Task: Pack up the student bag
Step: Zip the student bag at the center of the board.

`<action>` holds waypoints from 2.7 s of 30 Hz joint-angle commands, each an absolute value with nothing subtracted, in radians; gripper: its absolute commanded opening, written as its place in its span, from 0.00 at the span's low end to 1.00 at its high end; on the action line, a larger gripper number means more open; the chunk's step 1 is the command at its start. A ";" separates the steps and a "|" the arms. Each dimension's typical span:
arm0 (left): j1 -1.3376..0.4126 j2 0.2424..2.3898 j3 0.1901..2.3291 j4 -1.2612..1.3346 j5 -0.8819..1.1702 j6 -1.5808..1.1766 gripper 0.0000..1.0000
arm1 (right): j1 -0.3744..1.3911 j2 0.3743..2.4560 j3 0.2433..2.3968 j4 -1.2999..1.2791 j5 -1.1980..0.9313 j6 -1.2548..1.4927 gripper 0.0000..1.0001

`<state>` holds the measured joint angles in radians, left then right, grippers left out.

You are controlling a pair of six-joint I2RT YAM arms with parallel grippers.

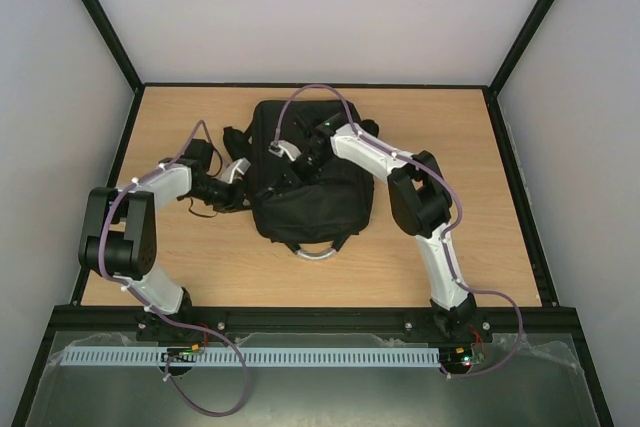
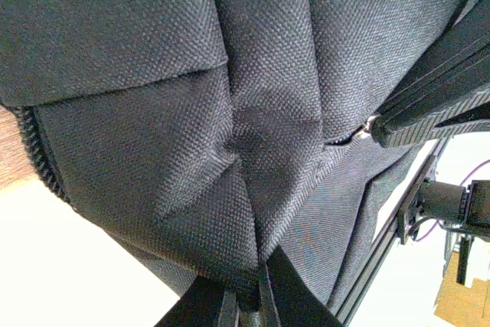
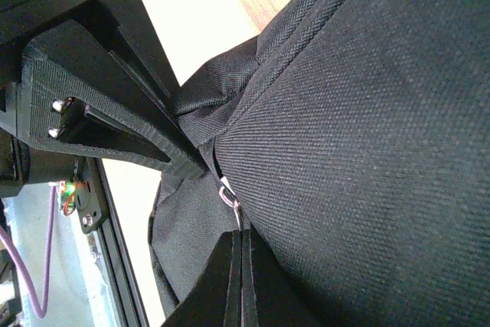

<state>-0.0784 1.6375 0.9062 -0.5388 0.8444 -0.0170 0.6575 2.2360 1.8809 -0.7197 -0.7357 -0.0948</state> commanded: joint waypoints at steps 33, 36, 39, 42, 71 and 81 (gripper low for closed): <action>-0.129 1.927 1.086 -0.388 1.171 -0.182 0.23 | 0.698 2.278 1.952 -0.871 -0.591 -0.101 0.16; -0.129 1.929 1.088 -0.391 1.167 -0.182 0.12 | 0.698 2.275 1.935 -0.875 -0.554 -0.110 0.33; -0.129 1.924 1.089 -0.394 1.153 -0.180 0.04 | 0.698 2.275 1.928 -0.880 -0.544 -0.119 0.36; -0.129 1.921 1.089 -0.396 1.149 -0.180 0.02 | 0.697 2.271 1.922 -0.879 -0.540 -0.120 0.28; -0.094 1.803 1.103 -0.534 0.914 0.066 0.02 | 0.567 2.235 1.985 -1.285 -0.497 -0.379 0.01; -0.016 1.836 1.144 -0.575 0.873 0.115 0.02 | 0.491 2.200 1.963 -1.286 -0.413 -0.383 0.01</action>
<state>-0.0891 1.8462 1.1080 -0.5507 0.9810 0.0593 0.5545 2.2440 1.9850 -1.1164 -0.5297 -0.3641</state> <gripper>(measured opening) 0.060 0.013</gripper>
